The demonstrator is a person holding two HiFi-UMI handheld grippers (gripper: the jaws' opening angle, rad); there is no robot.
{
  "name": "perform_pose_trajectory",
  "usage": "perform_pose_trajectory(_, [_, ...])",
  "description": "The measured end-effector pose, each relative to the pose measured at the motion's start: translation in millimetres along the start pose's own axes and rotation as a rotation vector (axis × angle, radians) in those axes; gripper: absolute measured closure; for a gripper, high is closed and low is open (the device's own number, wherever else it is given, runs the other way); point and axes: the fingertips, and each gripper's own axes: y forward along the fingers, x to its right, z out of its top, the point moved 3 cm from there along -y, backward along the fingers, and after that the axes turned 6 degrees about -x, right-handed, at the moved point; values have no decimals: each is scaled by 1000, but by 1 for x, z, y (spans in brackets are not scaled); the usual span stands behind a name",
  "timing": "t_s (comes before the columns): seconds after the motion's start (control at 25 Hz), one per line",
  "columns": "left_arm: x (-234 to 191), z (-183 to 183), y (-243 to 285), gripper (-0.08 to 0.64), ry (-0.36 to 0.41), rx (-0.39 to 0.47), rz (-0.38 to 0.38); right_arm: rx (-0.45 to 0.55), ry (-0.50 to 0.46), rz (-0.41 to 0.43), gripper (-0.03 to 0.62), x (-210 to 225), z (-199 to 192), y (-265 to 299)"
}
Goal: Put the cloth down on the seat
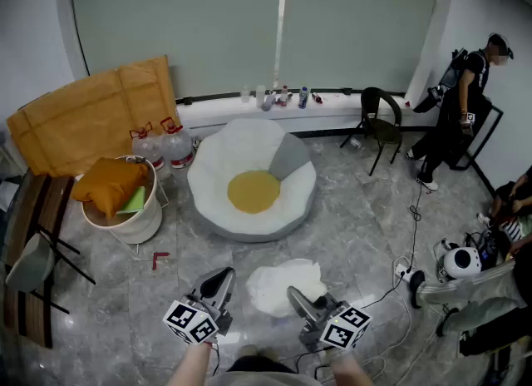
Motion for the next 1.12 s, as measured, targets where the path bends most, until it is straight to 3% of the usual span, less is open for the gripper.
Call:
perform_pose_trajectory(0.52, [-1, -4, 33, 546, 65, 26, 62, -31, -135, -115, 529, 36, 9, 9])
perform_pose_trajectory(1.12, [-22, -14, 81, 546, 61, 27, 54, -31, -113, -130, 529, 86, 26, 14])
